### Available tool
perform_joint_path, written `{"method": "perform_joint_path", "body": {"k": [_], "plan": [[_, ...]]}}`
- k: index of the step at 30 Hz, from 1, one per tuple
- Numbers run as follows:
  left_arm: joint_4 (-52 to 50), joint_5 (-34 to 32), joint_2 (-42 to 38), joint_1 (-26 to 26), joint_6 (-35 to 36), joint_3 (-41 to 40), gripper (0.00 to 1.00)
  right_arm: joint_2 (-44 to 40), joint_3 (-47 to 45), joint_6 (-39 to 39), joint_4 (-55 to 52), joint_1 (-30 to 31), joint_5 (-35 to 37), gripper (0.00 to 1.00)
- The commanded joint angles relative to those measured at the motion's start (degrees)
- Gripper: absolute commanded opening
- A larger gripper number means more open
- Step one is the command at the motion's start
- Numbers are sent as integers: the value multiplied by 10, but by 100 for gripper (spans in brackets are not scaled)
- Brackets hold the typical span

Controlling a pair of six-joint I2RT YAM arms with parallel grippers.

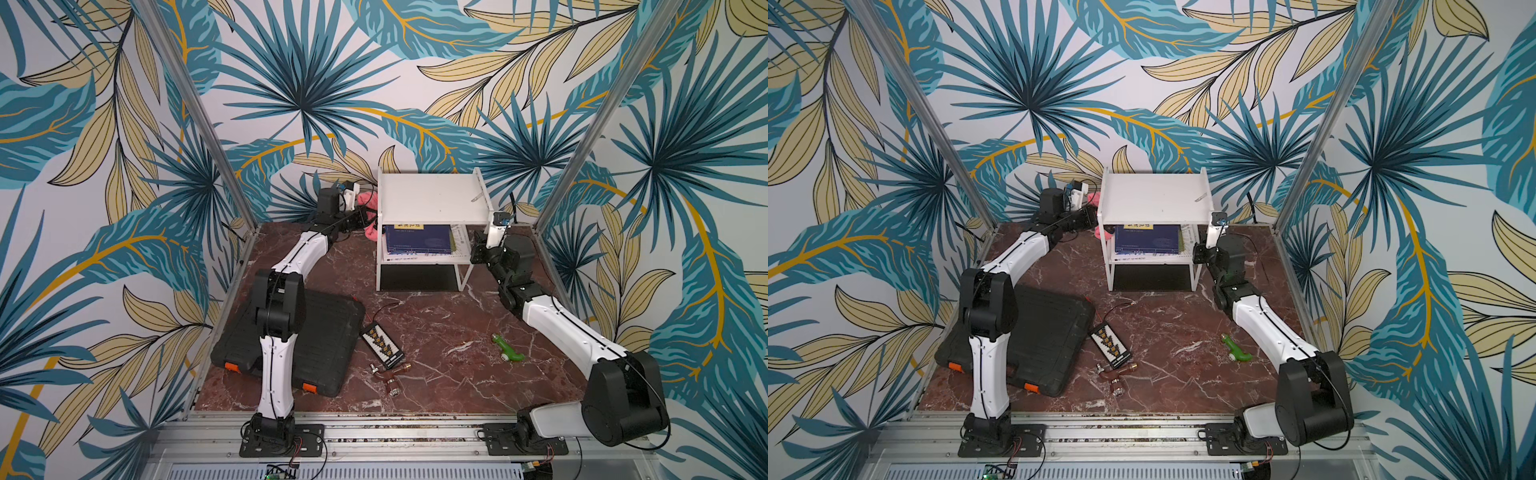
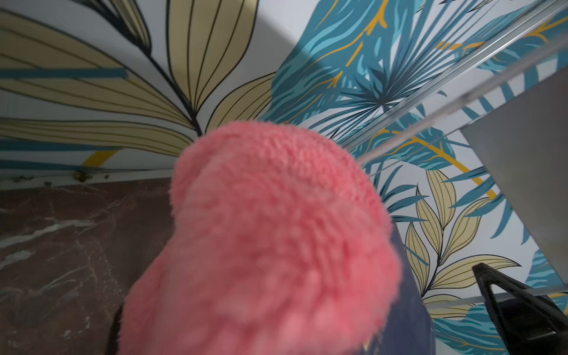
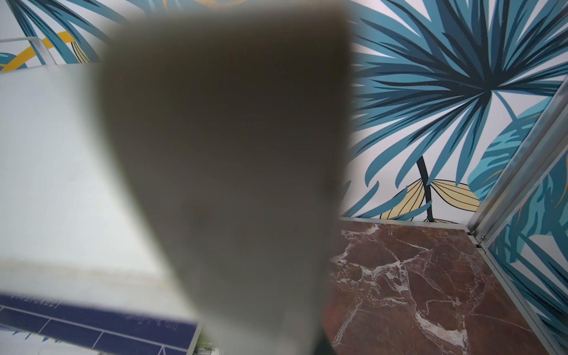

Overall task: Wipe the bookshelf clean with a cloth
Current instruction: Wipe the dust from the shelf.

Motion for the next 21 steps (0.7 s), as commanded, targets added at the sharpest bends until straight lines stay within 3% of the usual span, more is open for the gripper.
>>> {"method": "perform_joint_path", "body": {"k": [1,4,7,10,13,16,18,21], "plan": [[-10,-9,-64,-5,9,9,0,6,-26,116,-53,1,-31,0],[27,7,-122,-9,-12,-106,0,3,-30,121,-49,1,-30,0],[79,-11,-200,-16,-30,-260,0,0,-33,124,-49,1,-29,0],[102,-50,-268,-21,-26,-359,0,-4,-37,126,-48,1,-26,0],[68,-79,-268,-21,1,-353,0,-8,-37,123,-49,1,-22,0],[80,-62,-237,-23,-7,-317,0,-9,-34,121,-48,1,-19,0],[147,-98,-260,-24,-32,-360,0,-10,-35,124,-46,1,-21,0],[150,-191,-343,-24,-25,-425,0,-16,-46,133,-32,1,-24,0]]}}
